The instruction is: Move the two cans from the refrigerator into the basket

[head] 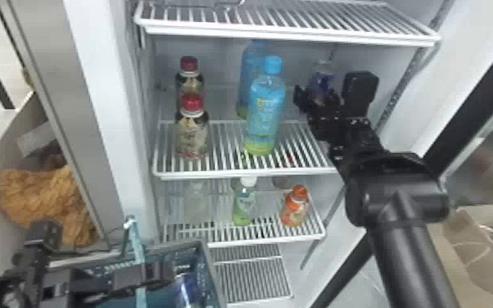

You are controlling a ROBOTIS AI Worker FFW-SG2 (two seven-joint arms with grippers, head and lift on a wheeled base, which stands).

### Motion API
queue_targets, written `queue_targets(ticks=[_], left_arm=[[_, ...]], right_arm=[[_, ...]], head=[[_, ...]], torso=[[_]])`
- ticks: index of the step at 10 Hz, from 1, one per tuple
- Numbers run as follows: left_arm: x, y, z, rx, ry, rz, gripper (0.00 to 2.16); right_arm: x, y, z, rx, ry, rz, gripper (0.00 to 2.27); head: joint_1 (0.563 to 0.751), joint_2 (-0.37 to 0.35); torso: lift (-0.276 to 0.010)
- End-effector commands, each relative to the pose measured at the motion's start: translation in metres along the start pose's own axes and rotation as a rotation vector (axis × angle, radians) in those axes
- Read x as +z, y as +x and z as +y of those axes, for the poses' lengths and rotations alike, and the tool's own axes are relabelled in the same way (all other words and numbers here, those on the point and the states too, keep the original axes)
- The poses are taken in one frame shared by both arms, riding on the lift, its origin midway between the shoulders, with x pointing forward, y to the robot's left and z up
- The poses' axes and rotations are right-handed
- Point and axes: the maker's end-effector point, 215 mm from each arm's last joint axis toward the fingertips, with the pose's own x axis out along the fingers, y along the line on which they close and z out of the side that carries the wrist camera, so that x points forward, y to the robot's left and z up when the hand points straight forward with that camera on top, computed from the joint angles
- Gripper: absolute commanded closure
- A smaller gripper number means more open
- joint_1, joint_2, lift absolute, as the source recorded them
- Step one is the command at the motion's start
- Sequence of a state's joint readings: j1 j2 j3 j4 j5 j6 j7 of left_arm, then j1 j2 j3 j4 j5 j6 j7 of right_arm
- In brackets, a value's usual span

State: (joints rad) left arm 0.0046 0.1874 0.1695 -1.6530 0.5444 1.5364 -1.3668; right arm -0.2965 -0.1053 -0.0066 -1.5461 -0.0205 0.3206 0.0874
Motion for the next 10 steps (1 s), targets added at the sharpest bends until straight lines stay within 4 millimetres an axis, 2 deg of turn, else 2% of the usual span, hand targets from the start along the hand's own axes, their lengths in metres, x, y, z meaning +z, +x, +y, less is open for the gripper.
queue_targets(ticks=[1, 6, 8, 10], left_arm=[[0.000, 0.000, 0.000, 0.000, 0.000, 0.000, 1.19], [-0.001, 0.000, 0.002, -0.001, -0.008, -0.002, 1.19], [-0.002, 0.000, 0.003, 0.002, -0.010, -0.001, 1.19], [-0.002, 0.001, 0.004, 0.002, -0.011, 0.000, 1.19]], right_arm=[[0.009, -0.019, 0.000, -0.001, 0.007, -0.019, 1.28], [0.015, -0.094, 0.022, 0.053, 0.055, 0.001, 1.28], [0.024, -0.129, 0.016, 0.043, 0.053, 0.006, 1.28], [0.022, -0.164, 0.009, 0.031, 0.052, 0.034, 1.28]], head=[[0.695, -0.171], [0.695, -0.176], [0.695, -0.174], [0.695, -0.191]], torso=[[-0.025], [-0.025], [-0.025], [-0.025]])
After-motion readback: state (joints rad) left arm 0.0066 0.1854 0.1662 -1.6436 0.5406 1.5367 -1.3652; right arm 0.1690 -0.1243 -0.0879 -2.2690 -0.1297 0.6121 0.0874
